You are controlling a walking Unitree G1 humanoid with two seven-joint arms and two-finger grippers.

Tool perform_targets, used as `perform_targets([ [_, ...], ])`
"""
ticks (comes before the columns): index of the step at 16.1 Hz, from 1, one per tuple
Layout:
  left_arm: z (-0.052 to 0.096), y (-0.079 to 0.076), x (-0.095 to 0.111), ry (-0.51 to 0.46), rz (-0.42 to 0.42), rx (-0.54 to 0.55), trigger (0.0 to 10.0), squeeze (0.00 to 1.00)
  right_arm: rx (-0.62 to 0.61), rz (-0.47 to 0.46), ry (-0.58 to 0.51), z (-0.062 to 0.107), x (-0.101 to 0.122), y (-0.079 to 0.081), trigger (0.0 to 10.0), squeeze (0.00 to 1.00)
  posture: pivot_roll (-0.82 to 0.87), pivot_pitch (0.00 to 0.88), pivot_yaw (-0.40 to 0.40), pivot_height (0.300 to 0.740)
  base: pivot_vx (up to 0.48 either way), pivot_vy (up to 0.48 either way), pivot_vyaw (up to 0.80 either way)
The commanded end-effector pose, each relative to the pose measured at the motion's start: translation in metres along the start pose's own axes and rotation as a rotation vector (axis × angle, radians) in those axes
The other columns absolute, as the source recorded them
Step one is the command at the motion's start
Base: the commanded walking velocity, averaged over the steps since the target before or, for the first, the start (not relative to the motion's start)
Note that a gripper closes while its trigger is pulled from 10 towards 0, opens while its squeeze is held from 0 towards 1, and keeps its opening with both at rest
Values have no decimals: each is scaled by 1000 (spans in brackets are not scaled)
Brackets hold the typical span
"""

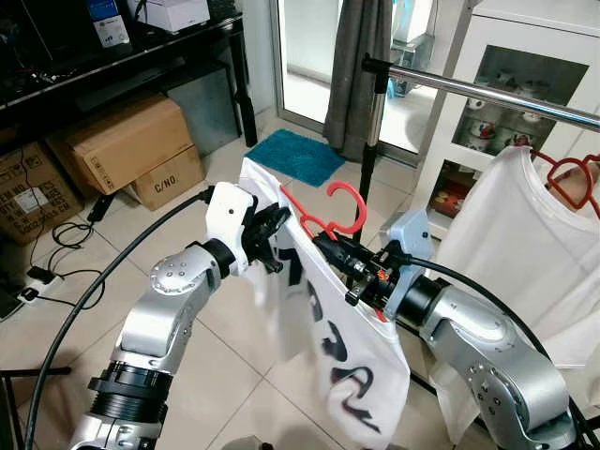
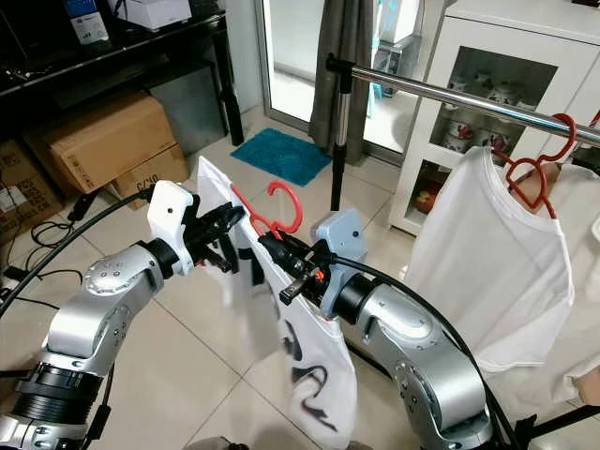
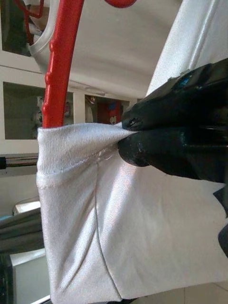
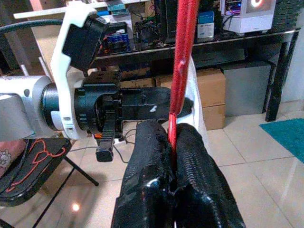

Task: Hang hanger

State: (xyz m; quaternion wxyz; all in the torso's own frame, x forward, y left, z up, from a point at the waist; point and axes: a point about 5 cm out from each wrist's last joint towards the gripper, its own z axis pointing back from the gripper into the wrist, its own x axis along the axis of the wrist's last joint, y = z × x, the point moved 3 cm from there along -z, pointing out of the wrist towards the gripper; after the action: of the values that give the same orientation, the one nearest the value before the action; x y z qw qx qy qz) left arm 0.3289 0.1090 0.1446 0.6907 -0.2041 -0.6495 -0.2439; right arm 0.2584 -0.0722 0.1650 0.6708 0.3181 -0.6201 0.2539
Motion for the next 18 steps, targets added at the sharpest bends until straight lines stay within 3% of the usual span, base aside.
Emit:
perform_targets([
  [1, 3, 6, 1, -12, 3, 30, 0, 0, 4, 25, -60, 1, 13, 3, 0, 0, -79, 0, 63, 740, 0, 0, 0],
  [4, 6, 8, 9, -53, -7, 46, 0, 0, -91, 52, 17, 1, 2, -12, 0, 0, -80, 0, 64, 740, 0, 0, 0],
  [5, 10, 10, 18, -92, -29, 56, 0, 0, -201, 79, 110, 6, -12, -32, 0, 0, -77, 0, 65, 740, 0, 0, 0],
  [6, 13, 12, 24, -111, -38, 63, 0, 0, -236, 104, 169, 11, -21, -40, 0, 0, -77, 0, 66, 740, 0, 0, 0],
  [8, 16, 16, 27, -113, -47, 71, 0, 0, -230, 125, 211, 16, -26, -42, 0, 0, -79, 0, 68, 740, 0, 0, 0],
  [12, 18, 38, 38, -131, -102, 165, 0, 0, -100, 181, 247, 24, -29, -33, 0, 0, -81, 0, 70, 740, 0, 0, 0],
  [14, 20, 63, 53, -161, -140, 277, 0, 0, 15, 179, 250, 30, -30, -21, 0, 0, -85, 0, 77, 740, 0, 0, 0],
  [18, 26, 99, 65, -206, -78, 463, 0, 0, 109, 143, 262, 41, -34, -11, 0, 0, -88, 0, 88, 740, 0, 0, 0],
])
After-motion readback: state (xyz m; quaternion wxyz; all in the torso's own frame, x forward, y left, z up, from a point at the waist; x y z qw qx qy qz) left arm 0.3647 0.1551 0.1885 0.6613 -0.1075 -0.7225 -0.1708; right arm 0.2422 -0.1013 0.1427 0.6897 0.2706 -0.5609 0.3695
